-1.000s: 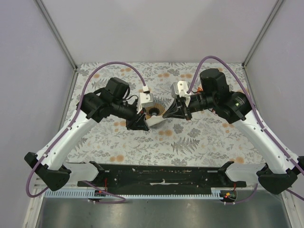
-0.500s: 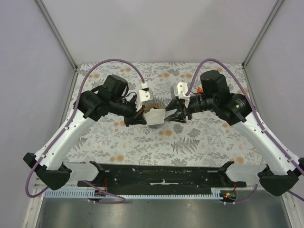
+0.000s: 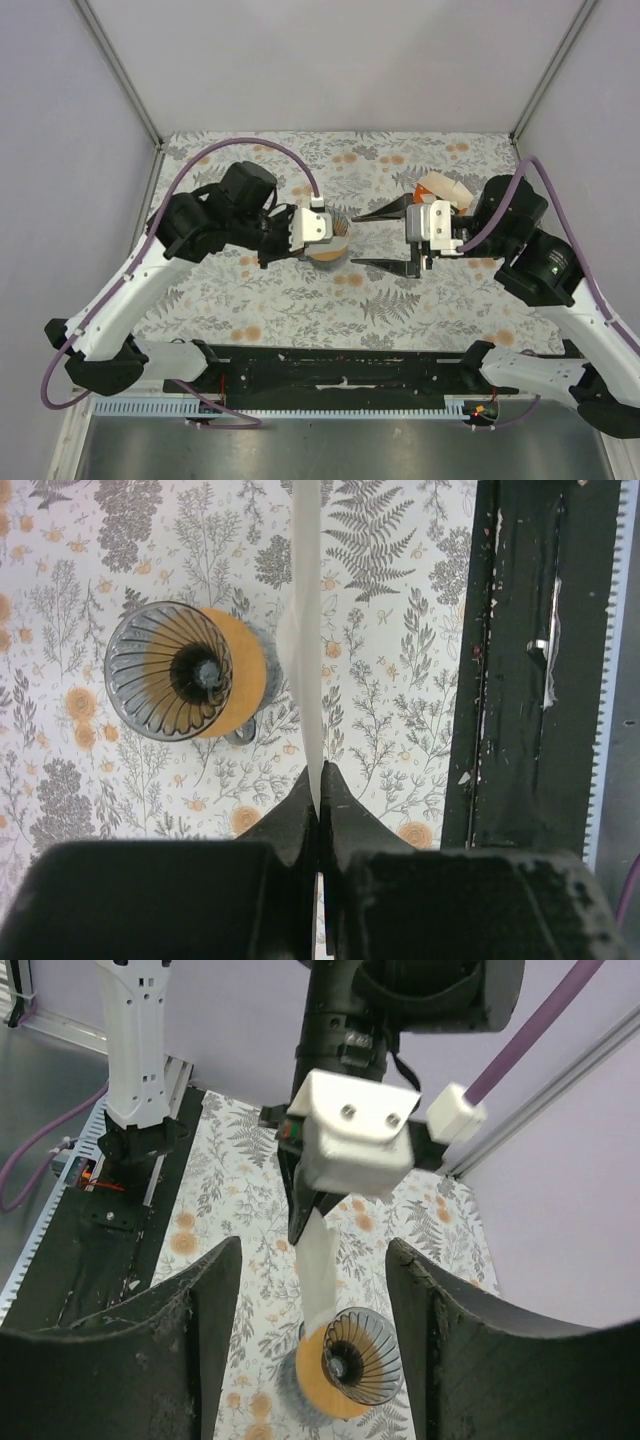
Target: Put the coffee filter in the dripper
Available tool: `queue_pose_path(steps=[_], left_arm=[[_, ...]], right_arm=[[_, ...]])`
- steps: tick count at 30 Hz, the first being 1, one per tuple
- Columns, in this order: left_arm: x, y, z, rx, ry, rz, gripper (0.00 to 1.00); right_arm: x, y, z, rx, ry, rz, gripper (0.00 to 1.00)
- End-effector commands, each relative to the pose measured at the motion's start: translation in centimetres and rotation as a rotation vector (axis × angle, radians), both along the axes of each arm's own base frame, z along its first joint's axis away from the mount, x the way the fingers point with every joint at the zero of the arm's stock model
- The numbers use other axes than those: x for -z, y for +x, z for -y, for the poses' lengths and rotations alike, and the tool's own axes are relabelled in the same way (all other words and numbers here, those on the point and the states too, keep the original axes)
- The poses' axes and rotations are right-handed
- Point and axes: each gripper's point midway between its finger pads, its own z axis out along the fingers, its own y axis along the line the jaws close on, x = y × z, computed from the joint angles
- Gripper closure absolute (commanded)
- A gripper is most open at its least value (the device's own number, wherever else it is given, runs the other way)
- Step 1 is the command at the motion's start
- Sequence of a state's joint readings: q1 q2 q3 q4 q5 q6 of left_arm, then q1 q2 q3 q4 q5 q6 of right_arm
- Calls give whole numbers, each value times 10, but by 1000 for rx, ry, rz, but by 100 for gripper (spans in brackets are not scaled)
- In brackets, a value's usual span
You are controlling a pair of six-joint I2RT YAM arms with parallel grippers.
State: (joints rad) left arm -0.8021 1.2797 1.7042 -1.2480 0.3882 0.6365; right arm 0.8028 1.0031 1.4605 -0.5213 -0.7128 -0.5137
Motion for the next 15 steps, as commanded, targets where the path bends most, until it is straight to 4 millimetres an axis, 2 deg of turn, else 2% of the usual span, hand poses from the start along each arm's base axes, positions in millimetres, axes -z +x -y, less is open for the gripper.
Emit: queue_pose_path(steps=[1, 3, 5, 11, 15], left_arm=[[4, 5, 10, 69, 28, 146, 98], [7, 2, 16, 82, 46, 170, 98], [11, 1, 22, 68, 63, 190, 98], [3, -6, 18, 14, 6, 184, 98], [0, -9, 18, 7, -14, 199, 98]], right_arm=[[3, 13, -13, 44, 16, -2, 36], [10, 17, -16, 67, 20, -39, 47], [16, 20, -17, 82, 15, -68, 52], [38, 9, -12, 55, -8, -111, 50], [48, -4, -22, -38, -34, -186, 48]])
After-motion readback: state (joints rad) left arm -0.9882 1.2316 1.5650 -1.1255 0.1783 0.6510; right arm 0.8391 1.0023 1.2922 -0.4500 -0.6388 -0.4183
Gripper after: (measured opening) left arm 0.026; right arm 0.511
